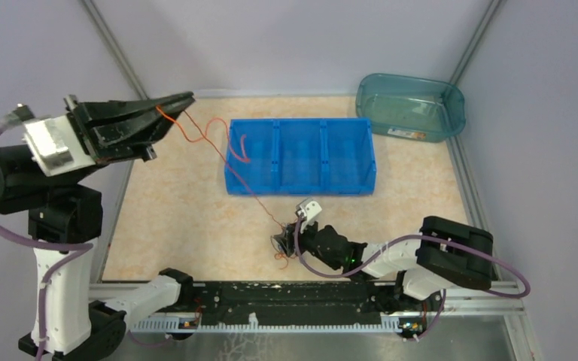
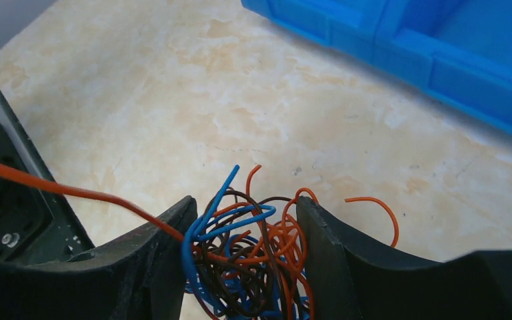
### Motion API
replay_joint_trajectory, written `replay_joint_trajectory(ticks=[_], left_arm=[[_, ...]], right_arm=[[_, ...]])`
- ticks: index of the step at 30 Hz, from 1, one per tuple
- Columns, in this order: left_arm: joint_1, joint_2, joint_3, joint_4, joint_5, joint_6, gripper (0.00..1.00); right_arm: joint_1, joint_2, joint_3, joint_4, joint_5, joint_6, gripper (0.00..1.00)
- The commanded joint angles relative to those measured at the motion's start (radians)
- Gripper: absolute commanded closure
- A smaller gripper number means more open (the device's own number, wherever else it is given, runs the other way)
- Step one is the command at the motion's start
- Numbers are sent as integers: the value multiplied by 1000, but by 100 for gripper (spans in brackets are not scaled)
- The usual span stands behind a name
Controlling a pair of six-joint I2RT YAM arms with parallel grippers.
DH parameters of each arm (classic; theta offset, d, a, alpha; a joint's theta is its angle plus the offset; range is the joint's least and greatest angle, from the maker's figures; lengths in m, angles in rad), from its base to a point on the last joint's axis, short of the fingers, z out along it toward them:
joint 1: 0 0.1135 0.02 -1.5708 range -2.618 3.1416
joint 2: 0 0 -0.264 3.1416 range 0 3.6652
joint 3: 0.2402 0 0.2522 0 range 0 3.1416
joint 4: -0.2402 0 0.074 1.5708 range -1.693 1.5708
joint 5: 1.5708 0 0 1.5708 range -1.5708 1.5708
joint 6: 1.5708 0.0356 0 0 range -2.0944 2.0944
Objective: Untangle the cables
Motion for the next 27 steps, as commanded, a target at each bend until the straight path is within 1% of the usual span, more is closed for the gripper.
replay_joint_trajectory(ticks=[1,3,5,8,11,13,14,15,16,17,21,25,27], left_arm=[[-5,31,107,142,-207,95,100],[-5,57,155,149,-207,145,100],[-5,69,171,201,-229,212,100],[-6,85,173,346,-341,365,100],[-6,120,182,504,-458,561,100],[-5,144,200,572,-514,632,100],[-6,155,222,561,-534,630,100],[-5,163,261,501,-525,617,100],[-5,162,275,392,-495,601,100],[-6,150,252,356,-453,584,100],[-5,61,64,263,-280,530,97],[-5,26,-55,193,-260,507,97],[-6,9,-122,188,-268,509,98]], right_arm=[[-5,-8,-27,54,53,25,43],[-5,-8,-42,57,58,32,42],[-4,-11,-60,61,66,41,42],[-4,-17,-88,76,82,53,39],[-4,-26,-109,85,91,61,36],[-4,-37,-116,83,98,61,34],[-5,-44,-116,82,99,60,33],[-4,-51,-116,79,100,57,32],[-5,-60,-113,74,100,53,31],[-4,-72,-109,68,99,48,31],[-4,-140,-78,20,103,19,30],[-5,-218,-33,-66,94,-9,25],[-5,-260,-12,-108,94,-17,23]])
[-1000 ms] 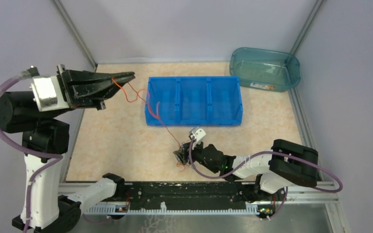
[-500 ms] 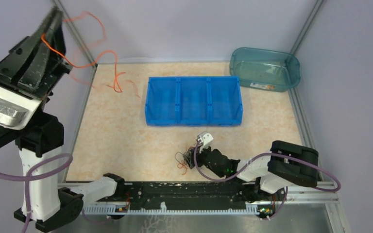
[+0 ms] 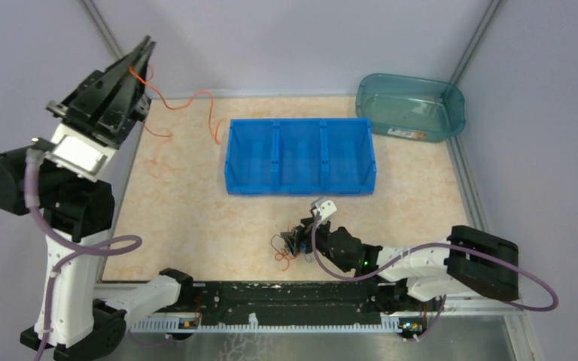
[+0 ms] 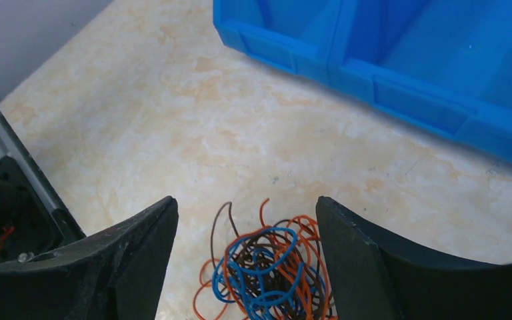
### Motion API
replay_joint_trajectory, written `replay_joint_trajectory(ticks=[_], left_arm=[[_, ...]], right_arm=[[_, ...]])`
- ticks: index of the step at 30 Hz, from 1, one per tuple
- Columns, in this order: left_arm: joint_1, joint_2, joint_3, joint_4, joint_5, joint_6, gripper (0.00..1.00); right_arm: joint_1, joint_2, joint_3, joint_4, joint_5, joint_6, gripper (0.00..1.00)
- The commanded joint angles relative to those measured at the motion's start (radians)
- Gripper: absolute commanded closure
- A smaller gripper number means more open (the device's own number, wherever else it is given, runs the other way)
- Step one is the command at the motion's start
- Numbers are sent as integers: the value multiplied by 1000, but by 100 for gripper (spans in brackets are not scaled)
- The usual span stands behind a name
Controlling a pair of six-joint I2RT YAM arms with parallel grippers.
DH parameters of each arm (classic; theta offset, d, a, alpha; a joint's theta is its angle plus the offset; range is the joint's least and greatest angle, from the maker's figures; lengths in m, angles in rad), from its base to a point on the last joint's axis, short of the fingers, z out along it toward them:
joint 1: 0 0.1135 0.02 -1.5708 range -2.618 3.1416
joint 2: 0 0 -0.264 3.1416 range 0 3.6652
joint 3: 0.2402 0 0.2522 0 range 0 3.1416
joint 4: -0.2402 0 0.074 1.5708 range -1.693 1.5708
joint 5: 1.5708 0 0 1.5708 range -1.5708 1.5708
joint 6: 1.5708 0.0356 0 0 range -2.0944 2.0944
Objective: Untangle the cables
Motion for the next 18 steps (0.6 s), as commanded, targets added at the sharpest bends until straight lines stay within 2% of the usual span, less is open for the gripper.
replay_joint_trajectory(ticks=[1,9,18], left_arm=[[-4,-29,-125,-81,41,-15,98],[-4,-50,-353,-66,43,-25,100],[-4,0,-417,-8,26,-82,100]], right_arm=[[-8,-108,84,-76,5,-36,23],[-25,-228,178,-229,11,-79,22],[-28,-318,164,-283,71,-81,22]])
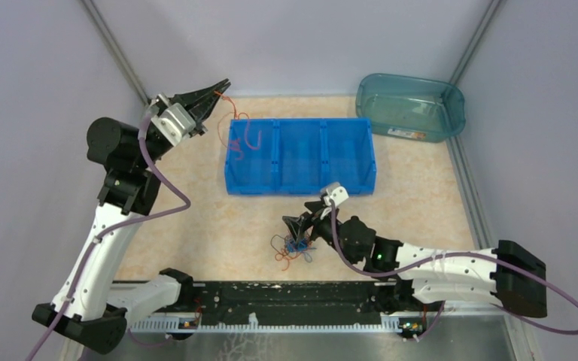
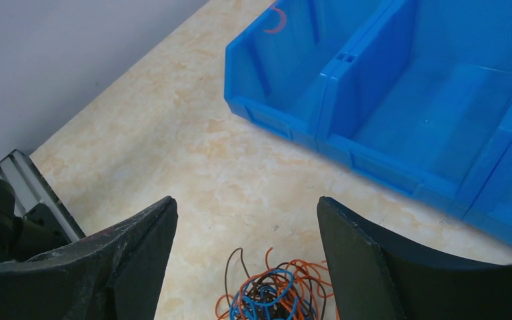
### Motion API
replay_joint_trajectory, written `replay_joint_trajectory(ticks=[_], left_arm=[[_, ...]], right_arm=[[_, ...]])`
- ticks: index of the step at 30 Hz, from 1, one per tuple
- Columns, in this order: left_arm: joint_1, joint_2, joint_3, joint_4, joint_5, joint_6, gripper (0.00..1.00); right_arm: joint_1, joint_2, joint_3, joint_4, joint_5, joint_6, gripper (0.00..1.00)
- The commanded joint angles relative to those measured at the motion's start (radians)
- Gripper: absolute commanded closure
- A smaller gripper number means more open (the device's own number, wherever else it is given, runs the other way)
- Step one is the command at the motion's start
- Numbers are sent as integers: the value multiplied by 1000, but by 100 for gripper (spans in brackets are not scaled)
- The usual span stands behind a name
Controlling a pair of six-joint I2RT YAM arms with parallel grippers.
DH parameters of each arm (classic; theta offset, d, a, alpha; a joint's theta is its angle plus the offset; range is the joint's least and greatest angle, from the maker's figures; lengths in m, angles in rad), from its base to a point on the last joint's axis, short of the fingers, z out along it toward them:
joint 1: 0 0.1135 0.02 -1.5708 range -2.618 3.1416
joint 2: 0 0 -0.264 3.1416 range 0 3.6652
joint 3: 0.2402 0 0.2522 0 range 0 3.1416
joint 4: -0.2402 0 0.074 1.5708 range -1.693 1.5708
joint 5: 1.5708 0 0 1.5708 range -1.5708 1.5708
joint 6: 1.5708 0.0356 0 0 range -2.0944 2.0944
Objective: Untangle the cables
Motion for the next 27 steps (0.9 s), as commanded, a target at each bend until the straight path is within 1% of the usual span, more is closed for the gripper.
replay_joint_trajectory(ticks=[1,7,9,13,18,27], left_arm=[[-4,15,-11,71,-9,-41,100],[-4,42,-57,134,-91,-29,100],[-3,56,-55,122,-108,-18,100],[-3,64,-64,125,-96,-9,100],[-2,86,-33,118,-96,10,100],[-3,122,-25,108,-84,35,100]], right_arm=[[-13,-60,16,-14,50,-12,22],[-13,-92,-4,-33,58,1,22],[-12,-95,-4,-42,59,6,22],[-11,-106,-1,-72,60,17,22],[-12,-126,-2,-91,63,19,22],[-13,-163,-9,-113,75,22,22]])
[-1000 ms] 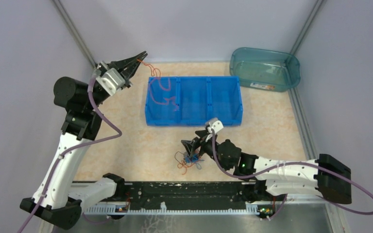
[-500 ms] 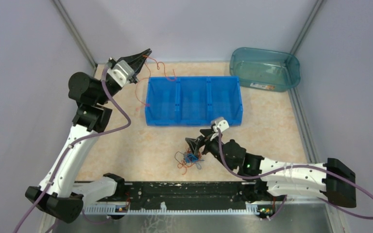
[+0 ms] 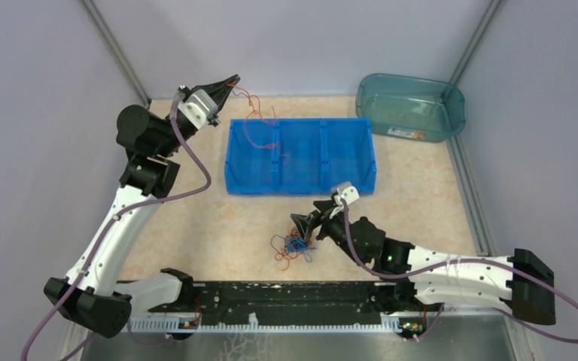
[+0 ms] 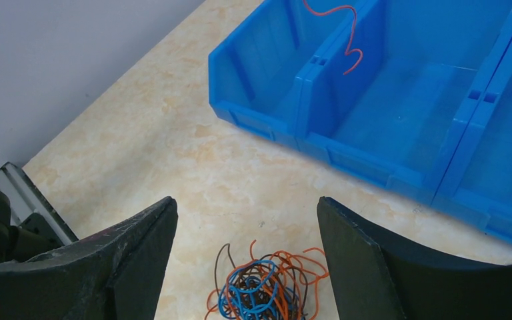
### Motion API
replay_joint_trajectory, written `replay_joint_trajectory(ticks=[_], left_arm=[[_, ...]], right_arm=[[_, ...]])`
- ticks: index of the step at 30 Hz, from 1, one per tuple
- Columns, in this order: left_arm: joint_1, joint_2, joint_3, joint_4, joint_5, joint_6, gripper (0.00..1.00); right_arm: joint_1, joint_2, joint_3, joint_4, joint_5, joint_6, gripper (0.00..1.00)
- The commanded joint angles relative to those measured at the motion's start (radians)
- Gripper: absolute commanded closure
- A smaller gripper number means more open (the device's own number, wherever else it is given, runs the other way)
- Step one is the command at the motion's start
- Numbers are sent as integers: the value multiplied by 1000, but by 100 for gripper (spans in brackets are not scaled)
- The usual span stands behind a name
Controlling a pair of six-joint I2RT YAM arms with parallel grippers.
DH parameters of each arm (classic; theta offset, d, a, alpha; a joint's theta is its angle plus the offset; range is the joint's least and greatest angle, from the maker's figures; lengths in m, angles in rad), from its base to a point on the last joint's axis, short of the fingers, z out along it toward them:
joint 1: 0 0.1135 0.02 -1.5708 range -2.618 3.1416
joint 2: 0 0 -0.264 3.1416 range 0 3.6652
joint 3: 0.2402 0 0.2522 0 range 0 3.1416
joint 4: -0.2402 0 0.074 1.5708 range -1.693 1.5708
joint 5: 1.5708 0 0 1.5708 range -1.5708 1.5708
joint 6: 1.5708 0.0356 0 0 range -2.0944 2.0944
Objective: Untangle the cables
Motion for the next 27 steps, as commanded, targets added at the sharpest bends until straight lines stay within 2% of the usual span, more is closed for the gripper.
replay_joint_trajectory(ticks=[1,11,22,27], left_arm=[[-3,19,40,18,3,18,100],[-3,74,101,41,1,11,100],[-2,179,324,82,-2,-36,100],[-3,173,297,78,-2,-38,100]], right_arm=[[-8,-37,-1,6,28,10,22],[-8,-50,-8,-3,36,11,22],[-8,-29,1,2,23,11,23],[-8,-26,-1,3,22,12,23]])
